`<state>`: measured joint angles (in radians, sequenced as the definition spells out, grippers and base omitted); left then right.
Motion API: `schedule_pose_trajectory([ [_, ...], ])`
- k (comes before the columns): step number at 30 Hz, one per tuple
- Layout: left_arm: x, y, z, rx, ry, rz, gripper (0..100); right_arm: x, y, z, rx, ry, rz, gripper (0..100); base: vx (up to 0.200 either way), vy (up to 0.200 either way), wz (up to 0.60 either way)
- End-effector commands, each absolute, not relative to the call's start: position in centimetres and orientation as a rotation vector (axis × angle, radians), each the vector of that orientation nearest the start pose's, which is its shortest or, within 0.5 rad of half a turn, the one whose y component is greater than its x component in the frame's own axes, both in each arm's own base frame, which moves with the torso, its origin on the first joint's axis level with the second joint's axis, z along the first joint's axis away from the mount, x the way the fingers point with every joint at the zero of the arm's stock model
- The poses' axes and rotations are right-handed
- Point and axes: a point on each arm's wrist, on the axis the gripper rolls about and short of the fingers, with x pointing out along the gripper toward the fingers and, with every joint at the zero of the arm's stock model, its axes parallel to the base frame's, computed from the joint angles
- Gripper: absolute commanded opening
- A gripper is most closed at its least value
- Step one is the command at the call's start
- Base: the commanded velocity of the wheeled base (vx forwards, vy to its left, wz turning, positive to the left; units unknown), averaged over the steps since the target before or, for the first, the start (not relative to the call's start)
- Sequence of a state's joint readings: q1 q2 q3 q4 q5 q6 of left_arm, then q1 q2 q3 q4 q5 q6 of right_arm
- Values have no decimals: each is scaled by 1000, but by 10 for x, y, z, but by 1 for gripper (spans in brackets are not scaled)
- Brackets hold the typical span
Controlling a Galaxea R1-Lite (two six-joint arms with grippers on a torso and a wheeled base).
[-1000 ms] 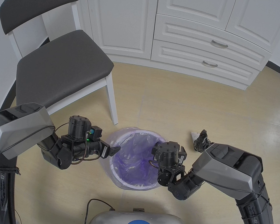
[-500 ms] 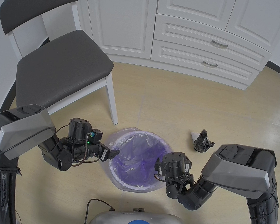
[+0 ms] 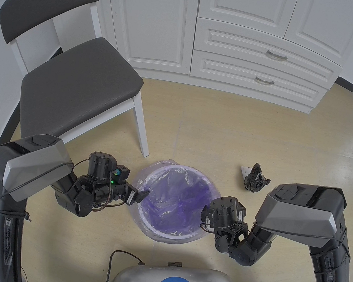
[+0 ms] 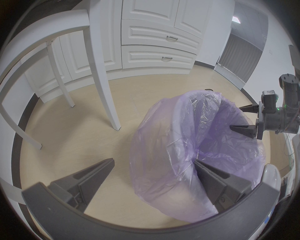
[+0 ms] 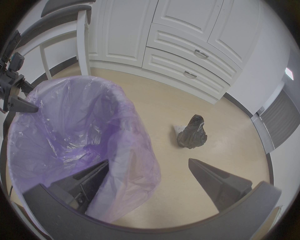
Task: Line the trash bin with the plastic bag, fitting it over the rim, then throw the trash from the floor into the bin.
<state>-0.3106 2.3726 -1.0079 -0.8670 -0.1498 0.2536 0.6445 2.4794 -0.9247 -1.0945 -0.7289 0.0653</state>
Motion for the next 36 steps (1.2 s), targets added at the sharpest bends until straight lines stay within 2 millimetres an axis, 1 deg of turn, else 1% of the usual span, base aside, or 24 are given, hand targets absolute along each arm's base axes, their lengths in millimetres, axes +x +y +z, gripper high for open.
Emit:
schedule_pose_trajectory([
  [1,395,-129,3,286,444,-506,100,332,227,-36,-232,358,-103,100,0,0,0],
  [4,394,-130,5,280,439,-519,100,333,230,-33,-209,337,-95,100,0,0,0],
  [6,391,-132,7,270,435,-541,100,328,235,-26,-184,311,-61,100,0,0,0],
  [7,391,-132,7,270,435,-541,100,328,235,-26,-184,311,-61,100,0,0,0],
  [8,386,-132,15,268,415,-569,100,321,240,-20,-175,294,-38,100,0,0,0],
  [10,375,-134,24,264,388,-597,100,313,248,-14,-158,268,-10,100,0,0,0],
  [11,373,-134,27,263,380,-601,100,311,249,-13,-154,263,-3,100,0,0,0],
  [12,366,-137,35,262,339,-622,100,296,258,-6,-148,231,31,100,0,0,0],
  [14,361,-137,42,263,312,-625,100,281,263,3,-153,193,72,100,0,0,0],
  [15,360,-135,45,262,302,-621,100,274,264,7,-165,177,90,100,0,0,0],
  [17,361,-130,49,260,296,-605,100,268,262,13,-181,148,104,100,0,0,0],
  [20,369,-115,50,258,300,-557,100,272,255,19,-187,113,87,100,0,0,0],
  [22,375,-102,48,275,314,-526,100,279,245,26,-183,86,54,100,0,0,0],
  [24,379,-90,47,296,334,-503,100,278,238,39,-189,51,45,100,0,0,0],
  [26,382,-86,45,294,352,-494,100,278,231,47,-190,31,36,100,0,0,0],
  [27,382,-86,45,294,352,-494,100,278,231,47,-190,31,36,100,0,0,0],
  [28,383,-86,44,294,366,-494,100,278,225,52,-191,21,50,100,0,0,0],
  [31,386,-86,34,293,394,-497,100,278,216,56,-209,22,59,100,0,0,0],
  [34,396,-91,9,292,438,-502,100,279,209,55,-228,33,48,100,0,0,0],
  [36,404,-94,-13,297,470,-486,100,278,208,53,-236,39,47,100,0,0,0],
])
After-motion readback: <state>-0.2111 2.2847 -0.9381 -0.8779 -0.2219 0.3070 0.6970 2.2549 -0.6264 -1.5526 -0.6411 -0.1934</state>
